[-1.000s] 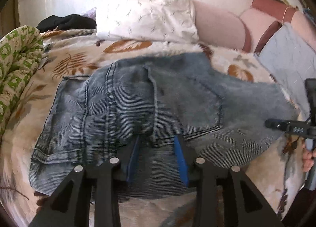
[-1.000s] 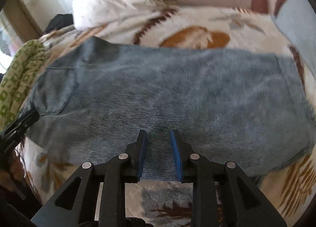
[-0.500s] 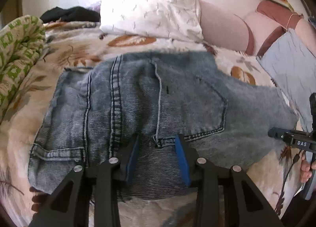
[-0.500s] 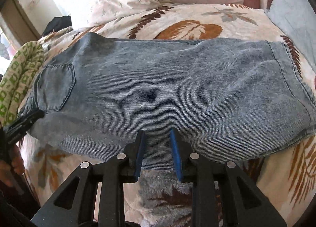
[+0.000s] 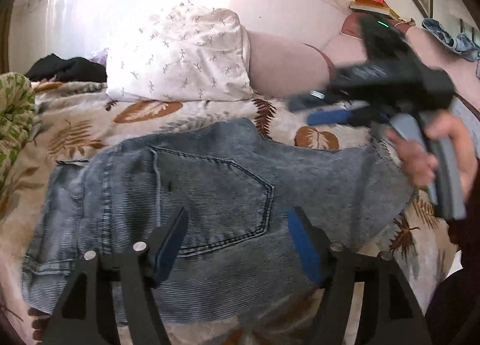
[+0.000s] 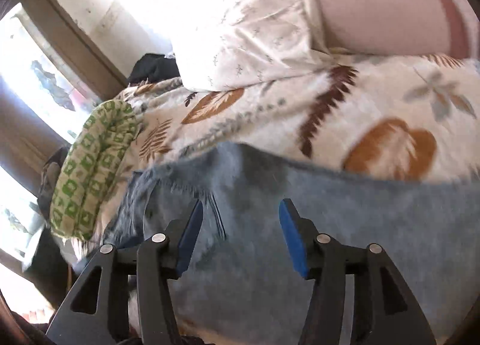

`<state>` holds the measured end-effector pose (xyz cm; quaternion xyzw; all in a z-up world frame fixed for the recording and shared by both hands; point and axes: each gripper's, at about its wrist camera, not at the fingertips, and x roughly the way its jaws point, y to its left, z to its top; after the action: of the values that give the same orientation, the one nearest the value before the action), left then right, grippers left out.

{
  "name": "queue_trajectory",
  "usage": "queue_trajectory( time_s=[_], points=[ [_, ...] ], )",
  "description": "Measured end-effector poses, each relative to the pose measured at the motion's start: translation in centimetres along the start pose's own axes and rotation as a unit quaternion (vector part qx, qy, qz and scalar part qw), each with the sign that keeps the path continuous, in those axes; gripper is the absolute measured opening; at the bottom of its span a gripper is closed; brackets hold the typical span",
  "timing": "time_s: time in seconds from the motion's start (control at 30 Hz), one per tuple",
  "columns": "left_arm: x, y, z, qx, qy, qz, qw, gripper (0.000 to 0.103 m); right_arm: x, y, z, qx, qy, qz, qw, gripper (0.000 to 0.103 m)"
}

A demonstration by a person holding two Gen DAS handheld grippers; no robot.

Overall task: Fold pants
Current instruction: 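Open both grippers and release the jeans onto the blanket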

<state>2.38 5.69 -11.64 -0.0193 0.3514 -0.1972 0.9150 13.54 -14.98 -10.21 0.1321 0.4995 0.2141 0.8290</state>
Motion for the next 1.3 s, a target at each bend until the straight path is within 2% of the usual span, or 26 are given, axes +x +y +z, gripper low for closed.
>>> queue_trajectory(
  time_s=[0.07, 0.17, 0.27, 0.4, 0.57, 0.6, 0.63, 0.7, 0.83, 0.9, 1.03, 1.17, 1.23, 1.3],
  points=[
    [0.3, -0.2, -0.1, 0.004, 0.013, -0.007, 0.9999, 0.073, 1.9, 0.7, 2.0, -0.009, 0.013, -0.003, 1.0, 0.052],
    [0.9, -0.3, -0.3, 0.022, 0.026, 0.014, 0.9993, 0.073, 4.4, 1.0, 3.8, -0.014, 0.039, 0.001, 0.999, 0.052],
    [1.5, 0.7, -0.3, 0.006, 0.046, 0.018, 0.9988, 0.073, 6.6, 1.0, 5.1, -0.022, 0.065, -0.007, 0.998, 0.052],
    [2.2, 1.1, -0.6, 0.01, 0.069, 0.025, 0.9973, 0.073, 8.7, 0.7, 6.3, -0.031, 0.09, -0.007, 0.995, 0.053],
    [2.8, 0.4, -1.1, 0.043, 0.078, 0.043, 0.9951, 0.073, 11.7, 0.7, 6.8, -0.045, 0.136, 0.0, 0.99, 0.053],
    [2.8, 0.4, -1.1, 0.045, 0.079, 0.044, 0.9949, 0.073, 12.2, 0.8, 6.7, -0.051, 0.144, 0.0, 0.988, 0.05],
    [2.9, 0.4, -1.1, 0.046, 0.08, 0.044, 0.9948, 0.073, 12.6, 0.9, 6.6, -0.058, 0.156, 0.003, 0.986, 0.033],
    [2.9, 0.4, -1.1, 0.045, 0.081, 0.045, 0.9947, 0.073, 13.2, 1.2, 6.4, -0.08, 0.172, -0.003, 0.982, 0.013],
    [2.9, 0.3, -1.1, 0.047, 0.081, 0.049, 0.9944, 0.073, 12.9, 1.6, 6.7, -0.098, 0.152, -0.036, 0.983, 0.009],
    [2.9, 0.2, -1.2, 0.048, 0.081, 0.051, 0.9942, 0.073, 13.2, 1.9, 6.9, -0.103, 0.136, -0.054, 0.984, 0.008],
    [2.6, 0.3, -1.2, 0.042, 0.082, 0.056, 0.9942, 0.073, 15.9, 1.6, 6.3, -0.096, 0.141, -0.096, 0.981, 0.008],
    [2.4, 0.3, -1.3, 0.048, 0.082, 0.06, 0.9936, 0.073, 16.5, 1.2, 6.1, -0.077, 0.123, -0.105, 0.984, 0.009],
    [2.3, 0.2, -1.4, 0.049, 0.082, 0.061, 0.9936, 0.073, 16.0, 1.1, 6.2, -0.063, 0.121, -0.109, 0.985, 0.024],
    [2.4, 0.4, -1.3, 0.048, 0.082, 0.062, 0.9935, 0.073, 14.1, 0.9, 6.4, -0.046, 0.103, -0.101, 0.988, 0.029]
  ],
)
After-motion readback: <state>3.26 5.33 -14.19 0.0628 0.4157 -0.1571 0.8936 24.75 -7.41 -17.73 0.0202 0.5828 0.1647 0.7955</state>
